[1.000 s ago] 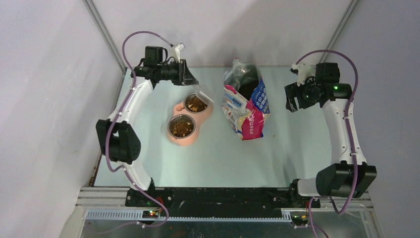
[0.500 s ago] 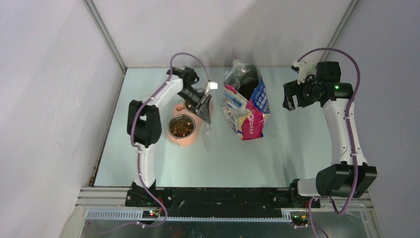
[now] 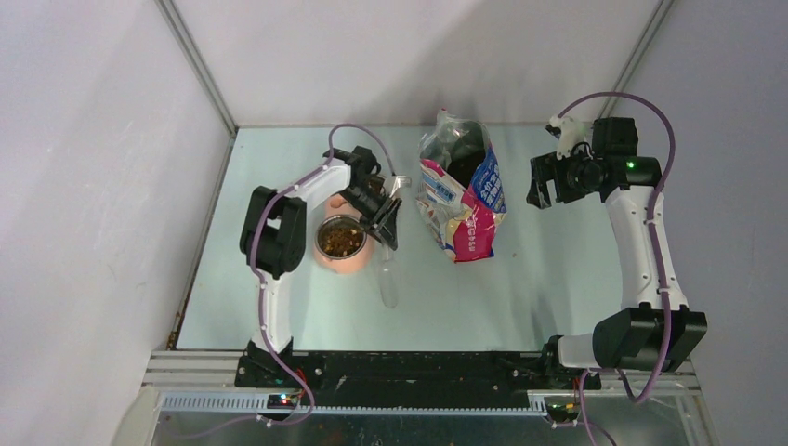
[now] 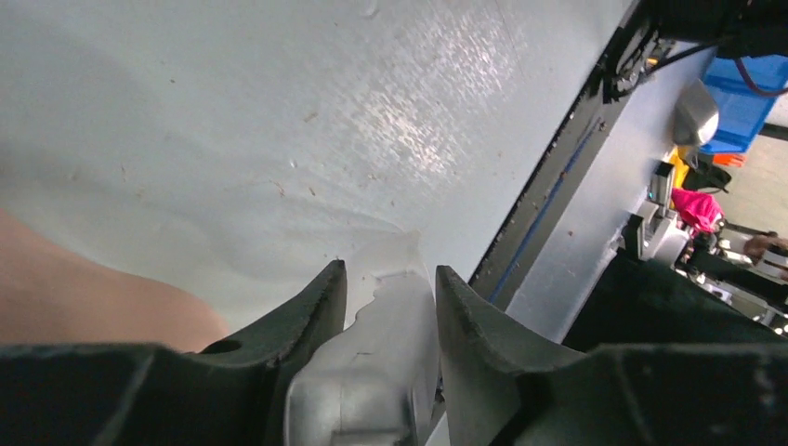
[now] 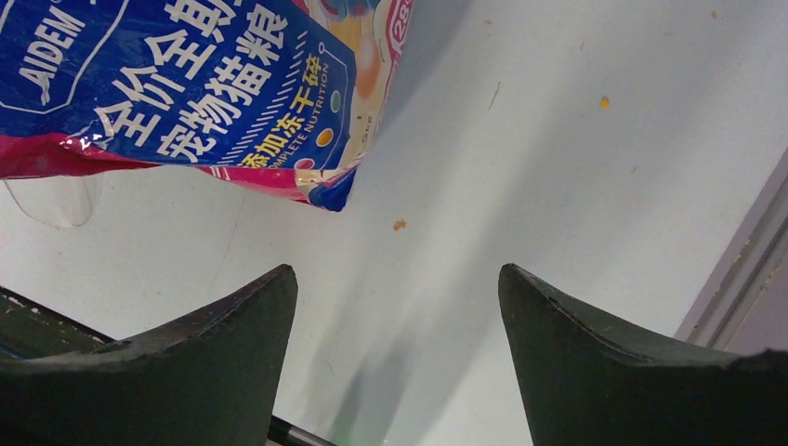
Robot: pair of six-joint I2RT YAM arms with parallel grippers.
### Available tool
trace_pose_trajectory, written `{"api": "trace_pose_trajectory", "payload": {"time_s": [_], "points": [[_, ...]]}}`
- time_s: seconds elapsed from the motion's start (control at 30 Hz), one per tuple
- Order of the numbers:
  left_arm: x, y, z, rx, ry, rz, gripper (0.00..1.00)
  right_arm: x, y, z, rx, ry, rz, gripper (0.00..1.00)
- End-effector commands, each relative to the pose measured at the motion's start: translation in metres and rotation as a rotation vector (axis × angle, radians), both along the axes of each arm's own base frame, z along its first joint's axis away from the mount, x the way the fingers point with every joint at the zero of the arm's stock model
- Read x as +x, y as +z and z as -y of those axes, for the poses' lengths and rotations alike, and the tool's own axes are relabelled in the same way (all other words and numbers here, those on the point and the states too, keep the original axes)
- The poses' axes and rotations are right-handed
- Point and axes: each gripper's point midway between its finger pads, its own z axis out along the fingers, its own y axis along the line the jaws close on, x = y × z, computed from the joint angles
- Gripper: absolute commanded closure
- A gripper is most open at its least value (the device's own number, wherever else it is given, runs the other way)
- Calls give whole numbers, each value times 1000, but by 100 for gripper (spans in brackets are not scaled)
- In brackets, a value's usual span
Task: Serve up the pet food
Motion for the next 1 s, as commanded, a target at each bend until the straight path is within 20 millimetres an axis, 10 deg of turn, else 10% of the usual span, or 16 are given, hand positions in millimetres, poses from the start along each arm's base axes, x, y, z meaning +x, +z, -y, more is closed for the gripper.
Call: {"api": "trace_pose_trajectory", "payload": {"time_s": [0.0,0.17,0.57,0.97], "points": [[27,6,8,11,55,170,55,9,24,-4,31,-5,73,18],[37,12,9,37,107,187,36,16,32,-5,39,3,95,18],[31,65,1,9,82,324,30,34,64,-13,78,13,164,18],[76,239,19,-288,251,868,26,94,154,-41,17,14,434,19]]}}
